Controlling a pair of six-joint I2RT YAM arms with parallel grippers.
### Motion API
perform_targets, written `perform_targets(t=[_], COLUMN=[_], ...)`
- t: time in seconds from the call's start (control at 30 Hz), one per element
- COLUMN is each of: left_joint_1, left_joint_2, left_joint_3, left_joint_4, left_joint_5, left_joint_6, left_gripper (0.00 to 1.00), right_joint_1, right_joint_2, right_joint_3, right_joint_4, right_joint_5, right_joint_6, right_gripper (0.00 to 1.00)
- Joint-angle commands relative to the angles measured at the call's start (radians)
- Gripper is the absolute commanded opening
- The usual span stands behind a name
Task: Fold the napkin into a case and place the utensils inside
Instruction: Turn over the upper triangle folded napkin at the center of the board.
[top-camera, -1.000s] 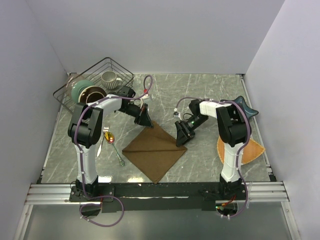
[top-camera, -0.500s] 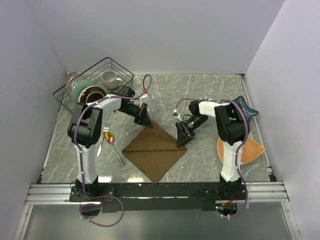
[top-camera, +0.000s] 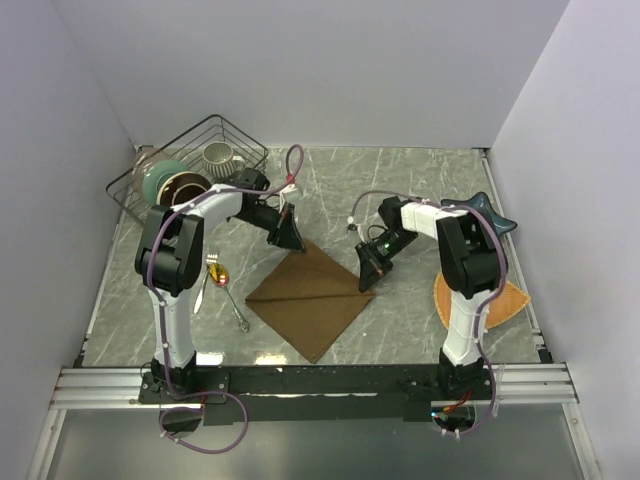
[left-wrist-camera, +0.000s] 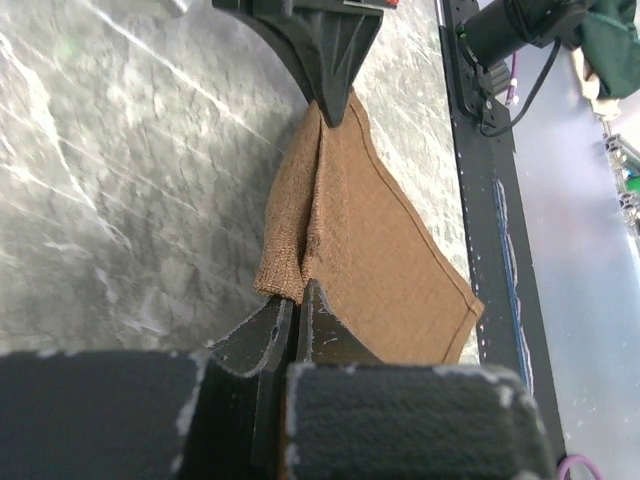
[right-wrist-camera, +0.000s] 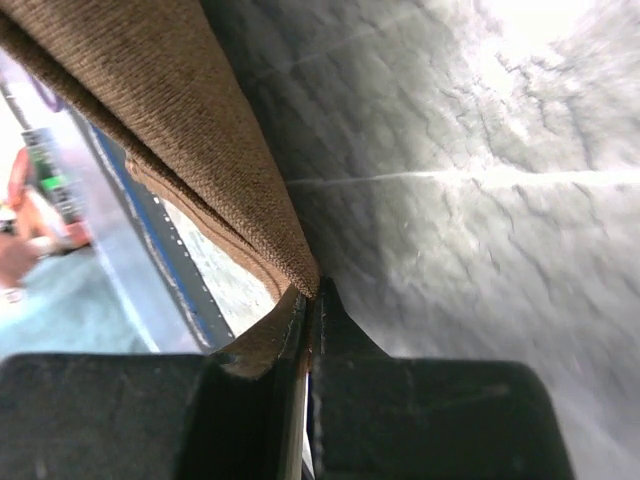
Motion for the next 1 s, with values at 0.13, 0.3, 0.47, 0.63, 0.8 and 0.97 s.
perform_targets(t=[0.13,0.3,0.47,0.63,0.8,0.97], left_joint_1=[0.064,0.099,0.110,0.111,0.081,0.036], left_joint_2=[-0.056,-0.021,-0.079,-0.147,-0.260,-0.324], left_joint_3=[0.290,0.558,0.527,0.270,-0.125,-0.317], left_joint_4=[-0.352,-0.423,-0.177,0.070,0.256,0.252], left_joint_5=[0.031,-0.044,-0.130,-0.186,-0.235,-0.246], left_joint_6=[0.351,0.501,0.538,0.639,0.757,0.820], left_gripper=[0.01,0.01,0.01,0.01,0.01,0.01], right_joint_1=[-0.014,-0.025,-0.028,0.018,0.112,0.224], right_joint_2=[-0.197,-0.216,-0.230,-0.323,-0.401,-0.481], right_joint_3=[0.162,0.439,0.561,0.276,-0.173,-0.422], right_joint_4=[0.031,0.080,0.253,0.659,1.003,1.163], right_joint_5=[0.242,0.451,0.613,0.748,0.845,0.917], right_joint_6=[0.006,-0.050,-0.172,-0.286,-0.419,-0.470], right_gripper=[0.00,0.00,0.00,0.00,0.00,0.00])
